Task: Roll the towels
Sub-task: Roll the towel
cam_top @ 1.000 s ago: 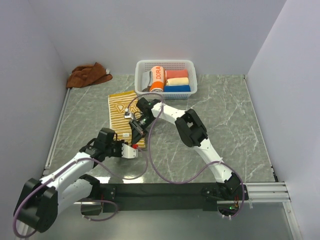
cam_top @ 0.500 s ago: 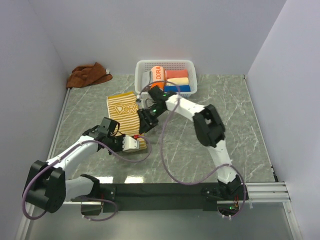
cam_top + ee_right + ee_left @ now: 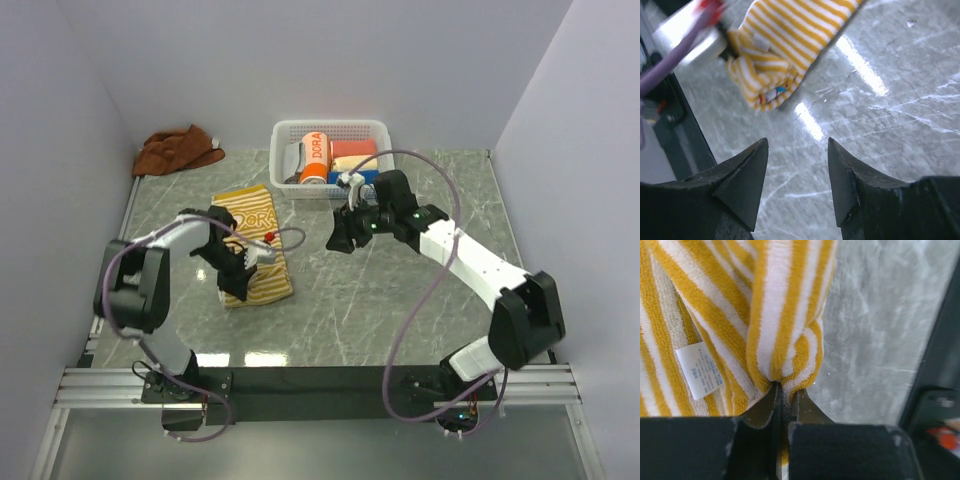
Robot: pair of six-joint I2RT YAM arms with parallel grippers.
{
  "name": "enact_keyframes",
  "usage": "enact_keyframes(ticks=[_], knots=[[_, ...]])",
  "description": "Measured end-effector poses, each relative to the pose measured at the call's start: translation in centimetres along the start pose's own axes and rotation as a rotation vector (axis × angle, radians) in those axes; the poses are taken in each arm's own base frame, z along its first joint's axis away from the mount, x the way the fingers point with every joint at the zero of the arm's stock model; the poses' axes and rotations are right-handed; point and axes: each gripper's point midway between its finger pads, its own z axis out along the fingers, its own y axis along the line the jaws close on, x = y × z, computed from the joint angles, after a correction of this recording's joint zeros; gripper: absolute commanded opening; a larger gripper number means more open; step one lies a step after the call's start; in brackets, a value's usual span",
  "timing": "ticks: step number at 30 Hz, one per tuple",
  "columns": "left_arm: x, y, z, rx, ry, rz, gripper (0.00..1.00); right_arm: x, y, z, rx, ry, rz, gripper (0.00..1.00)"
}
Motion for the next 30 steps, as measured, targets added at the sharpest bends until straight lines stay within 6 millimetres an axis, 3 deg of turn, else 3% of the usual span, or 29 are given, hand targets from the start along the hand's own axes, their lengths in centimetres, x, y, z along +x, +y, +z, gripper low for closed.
enact_keyframes(ticks=[5,11,15,22,26,30], knots=[[-0.3,0.5,0.1,0.18,-0.025,-0.2,0.01,1.2,3.4,-0.3,-0.026,-0.011,-0.212,0.58],[-0.6,1.1,-0.2,0.355,-0.05,-0.407,0.01,4.2,8.8,2.5,-0.111,0.05,-0.563,0.64],[-0.7,1.1,-0.3,0.405,-0.037,-0.45,0.02,5.0,11.7,5.3,-0.163,0.046,-0.813,0.65],[-0.5,0.7,-0.3,0.445,-0.029,-0.456,0.02,7.7,12.1,11.7,-0.215,0.105,-1.085,0.65],[-0.2,-0.1,-0.2,0.474,-0.02,-0.461,0.02,9.1,12.6,13.0,-0.261,0.124,-1.179,0.65],[0.2,-1.8,0.1,0.525,0.004,-0.485,0.03,8.9,13.5,13.8,-0.279,0.087,-1.258,0.66]])
